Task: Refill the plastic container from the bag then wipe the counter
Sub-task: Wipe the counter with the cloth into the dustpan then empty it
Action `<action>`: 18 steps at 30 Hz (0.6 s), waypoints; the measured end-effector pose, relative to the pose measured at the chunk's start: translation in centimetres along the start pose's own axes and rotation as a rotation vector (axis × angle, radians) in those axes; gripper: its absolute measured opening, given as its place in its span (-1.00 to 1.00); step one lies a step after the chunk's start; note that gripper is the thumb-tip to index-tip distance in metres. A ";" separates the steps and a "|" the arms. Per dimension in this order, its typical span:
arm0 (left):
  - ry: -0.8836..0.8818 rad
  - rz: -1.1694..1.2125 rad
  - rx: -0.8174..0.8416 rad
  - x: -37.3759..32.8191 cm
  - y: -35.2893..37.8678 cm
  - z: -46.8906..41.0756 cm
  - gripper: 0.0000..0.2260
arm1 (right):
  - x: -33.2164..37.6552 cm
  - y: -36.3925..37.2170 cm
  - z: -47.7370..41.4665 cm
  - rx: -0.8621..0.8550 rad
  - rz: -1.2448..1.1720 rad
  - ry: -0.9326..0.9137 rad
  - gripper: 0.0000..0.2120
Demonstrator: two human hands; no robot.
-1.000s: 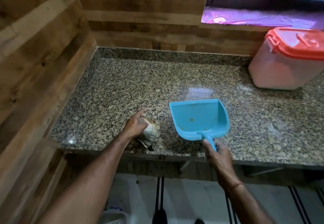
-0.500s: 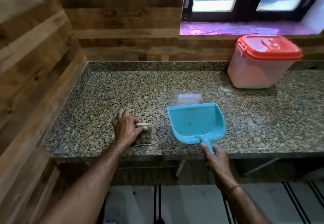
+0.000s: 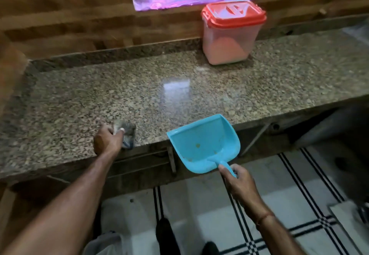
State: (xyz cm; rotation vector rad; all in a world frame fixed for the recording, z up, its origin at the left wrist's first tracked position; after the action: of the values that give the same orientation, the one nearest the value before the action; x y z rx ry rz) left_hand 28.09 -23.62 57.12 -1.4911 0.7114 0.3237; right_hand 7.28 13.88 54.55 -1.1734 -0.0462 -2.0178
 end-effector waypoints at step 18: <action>0.216 -0.083 0.007 -2.6 10.0 -4.0 -0.88 | -10.1 3.6 -7.1 0.075 0.159 0.347 -0.57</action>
State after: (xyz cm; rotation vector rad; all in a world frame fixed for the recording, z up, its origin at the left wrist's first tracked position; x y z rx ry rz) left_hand 19.10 -26.10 51.05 -1.5590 0.8181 0.0967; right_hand 7.16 14.73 41.70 -0.7436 0.1392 -2.0299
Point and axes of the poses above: each hand's wrist, its own z-axis away from the middle knuckle, its own y-axis out of the palm, x = y × z, the point moved 4 cm from there along -z, towards the middle knuckle, and after that the axes turned 15 degrees about y, right-handed, at the moved point
